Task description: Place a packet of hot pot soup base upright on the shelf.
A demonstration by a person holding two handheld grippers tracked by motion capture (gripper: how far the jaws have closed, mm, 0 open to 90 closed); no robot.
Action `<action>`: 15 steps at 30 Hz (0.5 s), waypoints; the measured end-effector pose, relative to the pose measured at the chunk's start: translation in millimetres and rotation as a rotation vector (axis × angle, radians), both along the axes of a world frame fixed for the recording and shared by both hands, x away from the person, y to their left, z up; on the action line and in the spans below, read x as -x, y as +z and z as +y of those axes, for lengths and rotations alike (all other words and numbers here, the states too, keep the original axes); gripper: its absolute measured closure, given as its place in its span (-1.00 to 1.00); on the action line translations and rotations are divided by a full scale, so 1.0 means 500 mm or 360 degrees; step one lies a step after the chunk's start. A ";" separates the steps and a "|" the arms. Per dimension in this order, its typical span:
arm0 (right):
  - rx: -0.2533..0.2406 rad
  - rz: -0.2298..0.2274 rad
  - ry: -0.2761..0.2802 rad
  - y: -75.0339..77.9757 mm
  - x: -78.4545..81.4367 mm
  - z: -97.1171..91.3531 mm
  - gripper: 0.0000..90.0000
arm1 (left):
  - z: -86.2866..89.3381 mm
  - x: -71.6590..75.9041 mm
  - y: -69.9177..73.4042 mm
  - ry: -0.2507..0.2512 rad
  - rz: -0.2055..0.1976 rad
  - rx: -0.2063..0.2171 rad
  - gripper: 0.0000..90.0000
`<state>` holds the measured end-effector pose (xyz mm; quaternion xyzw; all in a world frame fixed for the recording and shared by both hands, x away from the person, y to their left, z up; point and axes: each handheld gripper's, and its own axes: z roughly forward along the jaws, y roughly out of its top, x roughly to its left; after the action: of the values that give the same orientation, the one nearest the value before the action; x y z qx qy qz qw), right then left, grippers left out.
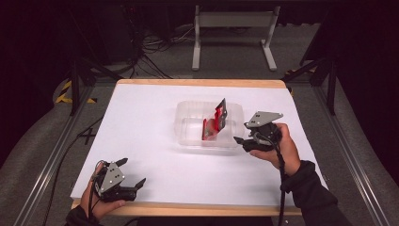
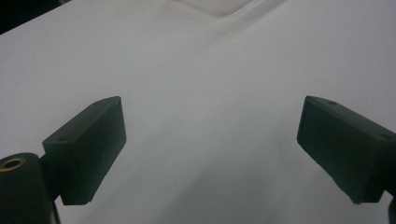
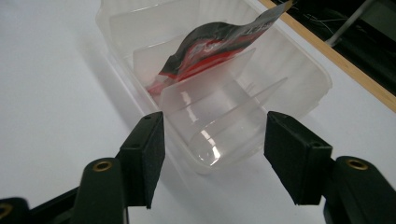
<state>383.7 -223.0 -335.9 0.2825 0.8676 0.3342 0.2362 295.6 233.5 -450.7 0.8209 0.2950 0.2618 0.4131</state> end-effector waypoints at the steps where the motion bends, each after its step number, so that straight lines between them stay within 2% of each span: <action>1: 0.0000 0.0000 0.0000 0.000 0.000 0.000 -0.14 | 0.000 0.000 0.000 0.0000 0.0000 0.0000 -0.81; 15: 0.0030 -0.0019 -0.0008 -0.017 0.022 -0.035 -0.22 | 0.000 0.000 0.000 0.0005 -0.0003 -0.0007 -0.81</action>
<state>372.7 -240.3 -344.4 0.2804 0.8686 0.3270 0.2450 295.4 233.7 -450.9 0.8210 0.2954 0.2638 0.4113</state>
